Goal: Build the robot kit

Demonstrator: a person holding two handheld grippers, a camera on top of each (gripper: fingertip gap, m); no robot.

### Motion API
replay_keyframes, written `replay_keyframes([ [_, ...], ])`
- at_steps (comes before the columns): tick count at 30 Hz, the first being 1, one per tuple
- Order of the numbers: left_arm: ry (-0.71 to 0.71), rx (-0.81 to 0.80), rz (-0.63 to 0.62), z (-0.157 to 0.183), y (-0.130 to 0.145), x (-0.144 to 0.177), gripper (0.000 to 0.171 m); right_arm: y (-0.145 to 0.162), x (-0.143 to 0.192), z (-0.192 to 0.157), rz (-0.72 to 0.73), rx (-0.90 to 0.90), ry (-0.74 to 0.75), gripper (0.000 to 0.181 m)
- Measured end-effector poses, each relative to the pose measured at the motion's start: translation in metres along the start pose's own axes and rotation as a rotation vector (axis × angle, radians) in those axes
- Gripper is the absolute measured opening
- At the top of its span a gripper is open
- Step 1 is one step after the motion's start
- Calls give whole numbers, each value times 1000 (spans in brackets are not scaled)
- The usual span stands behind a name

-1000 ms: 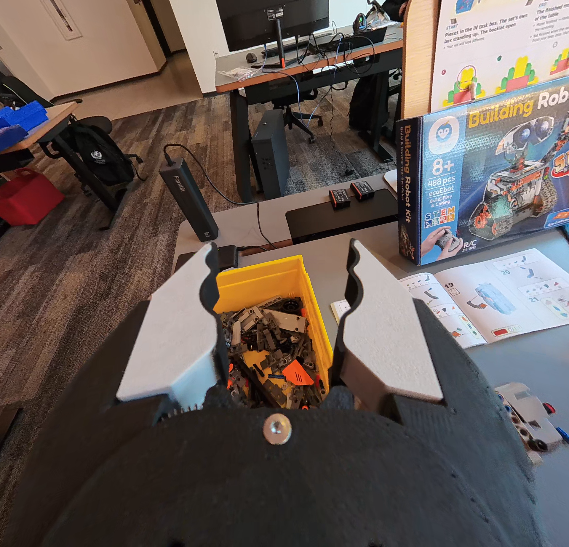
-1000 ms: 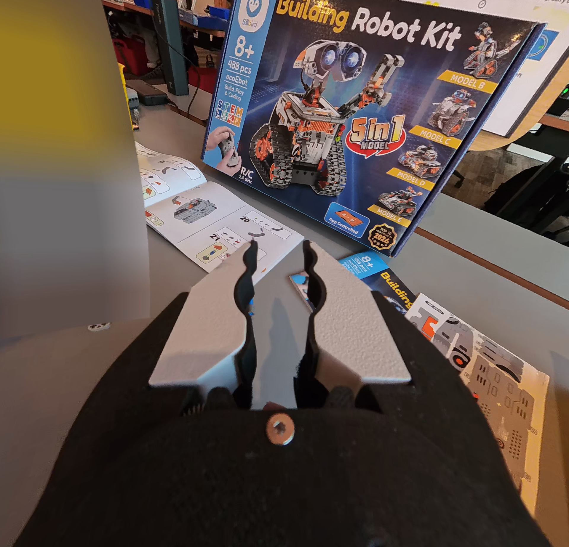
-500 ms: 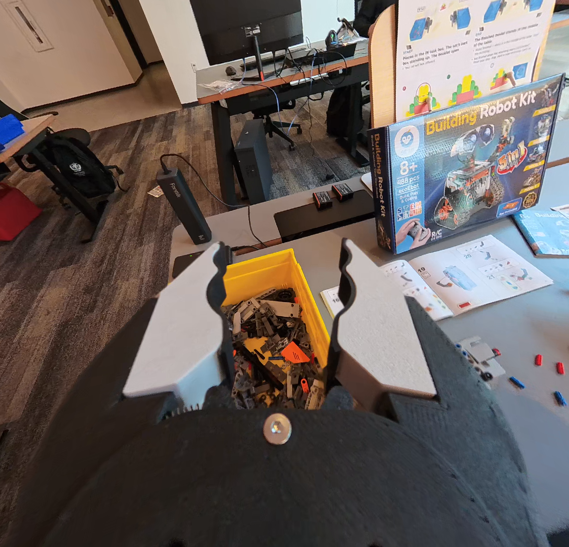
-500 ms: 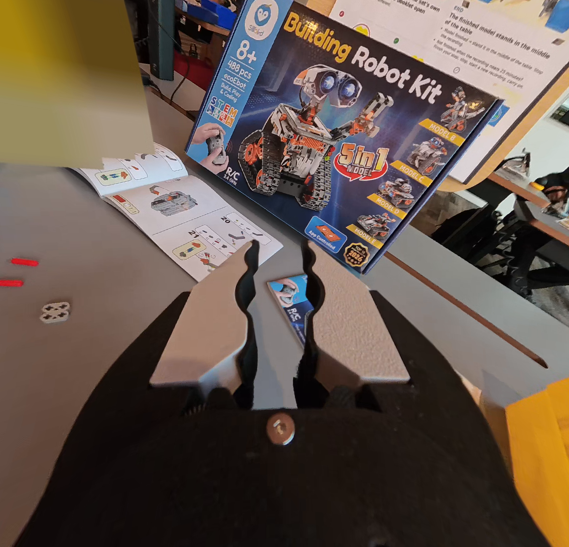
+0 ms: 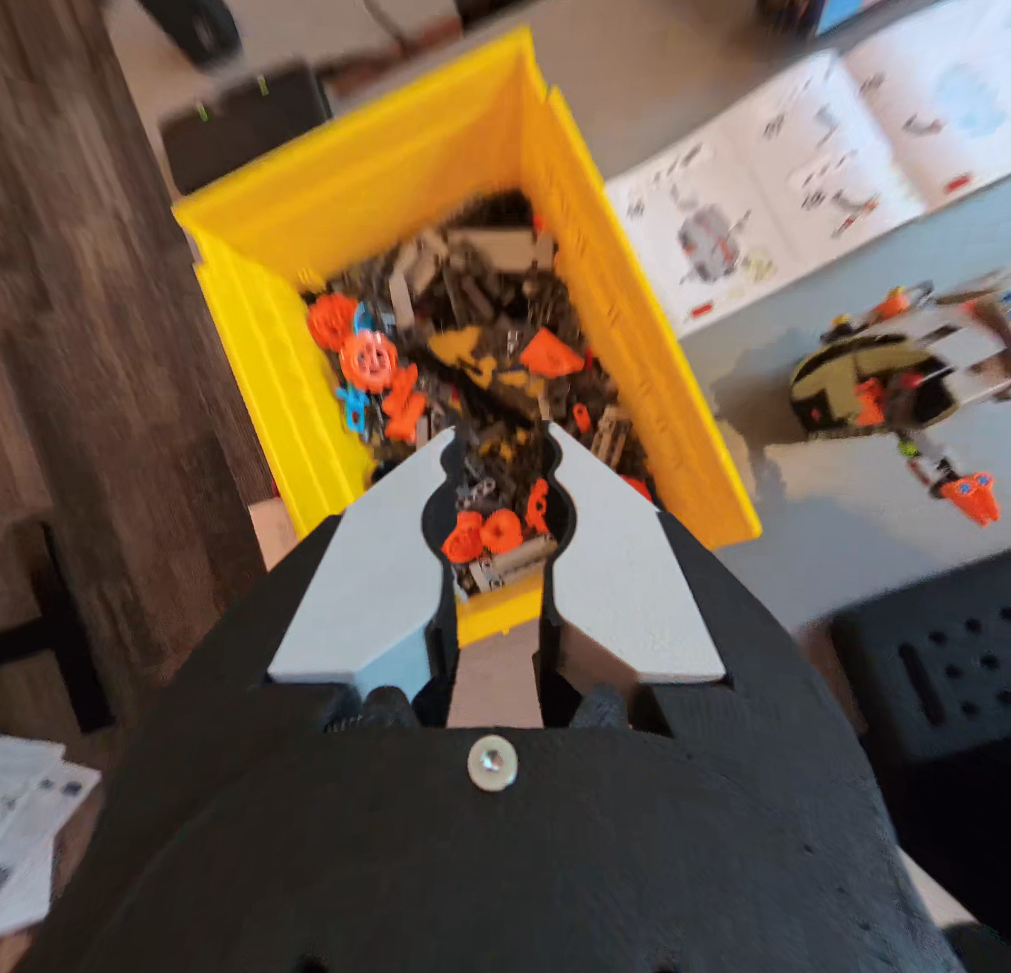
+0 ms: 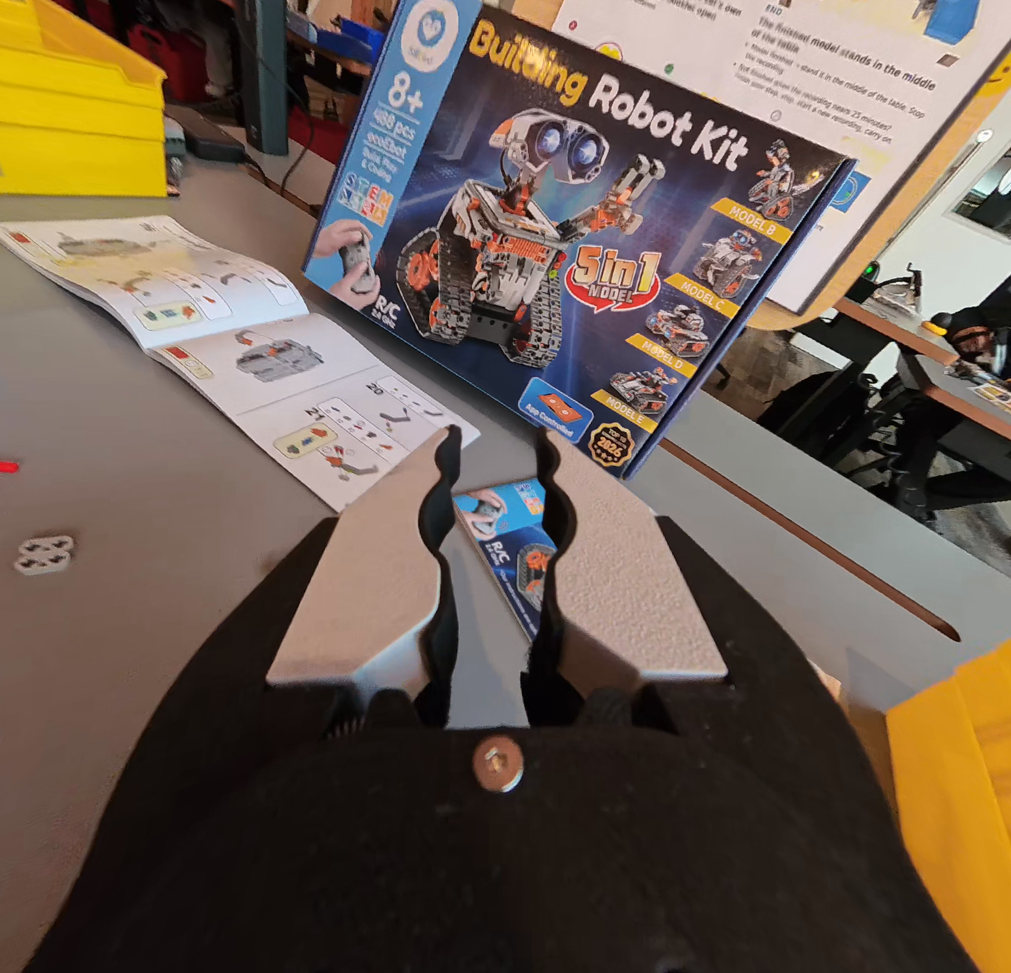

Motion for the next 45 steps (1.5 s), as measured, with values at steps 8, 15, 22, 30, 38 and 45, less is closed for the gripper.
replay_keyframes([
  [8,152,179,-136,-17,-8,-59,17,9,-9,-13,-80,16,-20,27],
  [15,123,267,-242,-44,-1,-99,19,-69,10,-19,160,-260,63,26],
  [22,121,300,-376,-36,27,-84,25,-63,-7,-43,139,-334,-22,26],
  [30,17,316,-643,-26,83,-64,45,-42,-12,-41,65,-298,-24,26],
  [38,68,343,-753,-17,99,-68,42,-32,-16,-47,-6,-179,-26,26],
  [45,140,165,-723,6,83,-79,51,-28,-23,-64,-69,-38,-71,26],
])
Point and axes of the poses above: each gripper's, where its closed fingertips meet, x back along the fingers, y out of its underside, z = x × y across the jaws, the point moved 1 cm from there along x, back along the fingers, and after that the axes turned 14 degrees about x, right-handed, at the moved point
